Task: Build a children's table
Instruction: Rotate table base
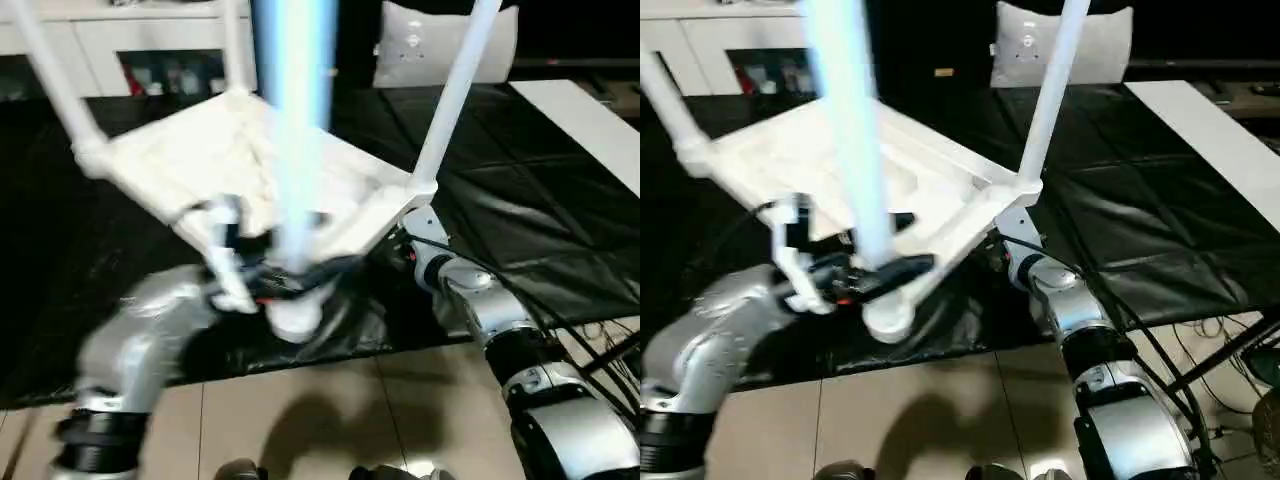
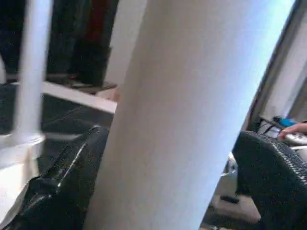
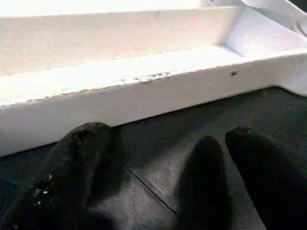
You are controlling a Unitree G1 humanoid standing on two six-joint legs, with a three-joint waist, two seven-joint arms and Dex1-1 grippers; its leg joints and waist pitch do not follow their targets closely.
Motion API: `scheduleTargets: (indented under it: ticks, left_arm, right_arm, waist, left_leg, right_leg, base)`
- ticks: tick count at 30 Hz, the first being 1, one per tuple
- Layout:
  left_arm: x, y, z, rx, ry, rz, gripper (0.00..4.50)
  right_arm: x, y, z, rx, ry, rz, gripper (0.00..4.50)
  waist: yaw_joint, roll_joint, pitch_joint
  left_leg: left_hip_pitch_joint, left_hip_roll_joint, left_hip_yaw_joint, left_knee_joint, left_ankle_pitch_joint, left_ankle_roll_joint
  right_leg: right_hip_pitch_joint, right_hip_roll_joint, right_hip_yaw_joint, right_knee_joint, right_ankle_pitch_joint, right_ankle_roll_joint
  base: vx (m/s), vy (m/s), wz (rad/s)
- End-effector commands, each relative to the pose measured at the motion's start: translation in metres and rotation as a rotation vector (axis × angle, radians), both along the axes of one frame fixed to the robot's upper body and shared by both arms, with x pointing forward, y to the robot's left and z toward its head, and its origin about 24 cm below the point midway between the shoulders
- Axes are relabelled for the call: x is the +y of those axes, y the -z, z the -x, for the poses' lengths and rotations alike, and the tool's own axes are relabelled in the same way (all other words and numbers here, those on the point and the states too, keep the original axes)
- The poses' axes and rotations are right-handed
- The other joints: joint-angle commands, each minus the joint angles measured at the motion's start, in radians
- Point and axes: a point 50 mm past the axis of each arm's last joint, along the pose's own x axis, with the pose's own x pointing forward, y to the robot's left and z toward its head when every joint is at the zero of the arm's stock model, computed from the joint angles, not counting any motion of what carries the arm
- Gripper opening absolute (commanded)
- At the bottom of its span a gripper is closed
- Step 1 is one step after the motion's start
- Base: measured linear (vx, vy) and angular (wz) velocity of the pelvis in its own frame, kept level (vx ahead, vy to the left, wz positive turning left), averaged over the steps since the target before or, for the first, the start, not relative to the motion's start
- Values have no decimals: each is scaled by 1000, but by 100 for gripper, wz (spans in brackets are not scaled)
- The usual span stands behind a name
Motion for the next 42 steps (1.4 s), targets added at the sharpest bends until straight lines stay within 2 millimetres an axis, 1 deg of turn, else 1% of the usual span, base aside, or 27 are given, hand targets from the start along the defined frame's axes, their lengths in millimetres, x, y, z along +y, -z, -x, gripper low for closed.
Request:
scheduleTargets:
  ticks: [1,4,6,10,11,13,14,18,19,22,23,24,25,27,28,31,32,33,34,35,36,38,39,40,41,42]
  left_arm:
    - [-18,-11,6,-44,86,12,446]
    - [-30,-13,5,-48,117,31,446]
    - [-36,-16,3,-55,124,42,446]
    - [-46,-21,2,-61,141,76,446]
    - [-49,-23,3,-63,152,83,446]
    - [-53,-23,3,-64,163,83,446]
    - [-55,-23,4,-65,168,84,446]
    - [-65,-25,6,-65,192,95,446]
    - [-67,-25,7,-64,202,97,446]
    - [-70,-25,8,-64,208,99,446]
    - [-71,-25,8,-63,206,100,446]
    - [-72,-25,7,-63,201,100,446]
    - [-72,-25,7,-63,199,100,446]
    - [-74,-24,2,-74,162,85,446]
    - [-74,-24,-1,-79,142,79,446]
    - [-74,-24,-6,-88,97,71,446]
    - [-74,-24,-9,-98,68,61,446]
    - [-74,-23,-14,-105,24,44,446]
    - [-74,-23,-17,-114,-8,31,446]
    - [-73,-22,-19,-120,-27,24,446]
    - [-73,-22,-22,-120,-50,20,446]
    - [-71,-20,-28,-119,-106,6,446]
    - [-70,-19,-32,-124,-148,-4,446]
    - [-68,-18,-36,-128,-184,-14,446]
    - [-67,-18,-38,-134,-203,-17,446]
    - [-66,-18,-39,-139,-212,-18,446]
  right_arm:
    - [6,-7,-4,-29,-25,-30,450]
    - [12,-10,-5,-38,-56,-39,450]
    - [16,-11,-6,-43,-73,-42,450]
    - [23,-13,-7,-50,-96,-52,450]
    - [25,-14,-7,-53,-106,-56,450]
    - [28,-15,-8,-58,-115,-61,450]
    - [30,-16,-8,-62,-120,-66,450]
    - [35,-17,-7,-76,-151,-84,450]
    - [36,-17,-7,-79,-158,-88,450]
    - [36,-16,-6,-79,-157,-93,450]
    - [36,-15,-6,-78,-154,-92,450]
    - [35,-14,-5,-78,-150,-91,450]
    - [35,-14,-5,-78,-149,-91,450]
    - [29,-12,-5,-79,-124,-79,450]
    - [27,-12,-5,-79,-118,-76,450]
    - [21,-10,-4,-80,-99,-68,450]
    - [18,-9,-3,-80,-89,-65,450]
    - [11,-7,-2,-81,-67,-60,450]
    - [7,-6,-1,-81,-60,-60,450]
    - [6,-6,0,-81,-57,-61,450]
    - [3,-5,1,-83,-53,-61,450]
    - [-2,-5,3,-88,-45,-60,450]
    - [-5,-6,4,-93,-39,-61,450]
    - [-9,-6,5,-102,-27,-64,450]
    - [-13,-8,6,-111,-16,-67,450]
    - [-16,-9,6,-120,-6,-70,450]
  waist:
    - [1,5,-83]
    - [-1,-2,-84]
    - [-1,-1,-85]
    - [-5,-4,-86]
    - [-7,-3,-86]
    - [-12,-4,-87]
    - [-16,-3,-87]
    - [-18,-4,-87]
    - [-19,-2,-88]
    - [-21,-2,-88]
    - [-22,0,-87]
    - [-23,0,-87]
    - [-21,4,-87]
    - [-21,2,-87]
    - [-20,4,-87]
    - [-17,3,-87]
    - [-17,5,-87]
    - [-17,5,-87]
    - [-15,8,-86]
    - [-14,5,-87]
    - [-13,5,-88]
    - [-10,6,-89]
    - [-8,6,-89]
    - [-4,7,-90]
    - [-2,8,-89]
    - [2,7,-90]
  left_leg:
    - [-3,53,-15,-65,-131,26]
    - [-5,52,-14,-63,-112,33]
    - [-6,53,-14,-62,-104,39]
    - [-8,52,-14,-59,-86,50]
    - [-10,51,-14,-59,-86,52]
    - [-11,51,-15,-59,-83,56]
    - [-11,51,-15,-58,-85,59]
    - [-11,51,-14,-57,-88,63]
    - [-11,51,-15,-57,-84,65]
    - [-11,52,-15,-56,-79,71]
    - [-10,53,-14,-56,-83,73]
    - [-10,53,-15,-56,-84,73]
    - [-9,53,-15,-56,-85,72]
    - [-8,52,-14,-56,-97,71]
    - [-7,52,-14,-57,-100,71]
    - [-8,52,-16,-57,-103,67]
    - [-8,53,-17,-57,-104,64]
    - [-8,53,-16,-57,-104,65]
    - [-5,51,-15,-55,-111,66]
    - [-6,50,-16,-56,-111,68]
    - [-6,51,-16,-55,-109,70]
    - [-8,50,-17,-55,-105,72]
    - [-8,49,-15,-55,-104,75]
    - [-6,50,-17,-54,-108,73]
    - [-6,50,-16,-55,-111,75]
    - [-3,51,-16,-55,-118,71]
  right_leg:
    - [68,-93,69,-73,-259,-165]
    - [69,-91,69,-72,-246,-162]
    - [69,-93,68,-71,-246,-164]
    - [70,-92,68,-69,-226,-169]
    - [72,-93,67,-69,-227,-170]
    - [72,-92,67,-68,-220,-172]
    - [72,-92,66,-69,-223,-172]
    - [73,-93,66,-72,-235,-171]
    - [73,-93,65,-70,-228,-175]
    - [73,-92,65,-69,-212,-183]
    - [71,-91,65,-71,-212,-187]
    - [72,-91,65,-70,-212,-188]
    - [72,-91,64,-70,-211,-190]
    - [71,-91,65,-73,-221,-188]
    - [70,-90,65,-74,-225,-187]
    - [73,-90,64,-75,-235,-178]
    - [73,-92,64,-74,-235,-177]
    - [73,-90,63,-76,-235,-174]
    - [70,-89,64,-78,-242,-169]
    - [73,-88,63,-79,-244,-161]
    - [72,-90,63,-78,-245,-161]
    - [73,-91,62,-78,-254,-157]
    - [72,-88,62,-82,-258,-152]
    - [71,-90,62,-81,-271,-143]
    - [70,-89,61,-86,-280,-138]
    - [68,-88,61,-85,-291,-131]
  base:
    - [0,0,0]
    - [0,0,0]
    - [0,0,0]
    - [0,0,0]
    - [0,0,0]
    - [0,0,0]
    - [0,0,0]
    - [0,0,0]
    - [0,0,0]
    - [0,0,0]
    - [0,0,0]
    - [0,0,0]
    - [0,0,0]
    - [0,0,0]
    - [0,0,0]
    - [0,0,0]
    - [0,0,0]
    - [0,0,0]
    - [0,0,0]
    - [0,0,0]
    - [0,0,0]
    - [0,0,0]
    - [0,0,0]
    - [0,0,0]
    - [0,0,0]
    - [0,0,0]
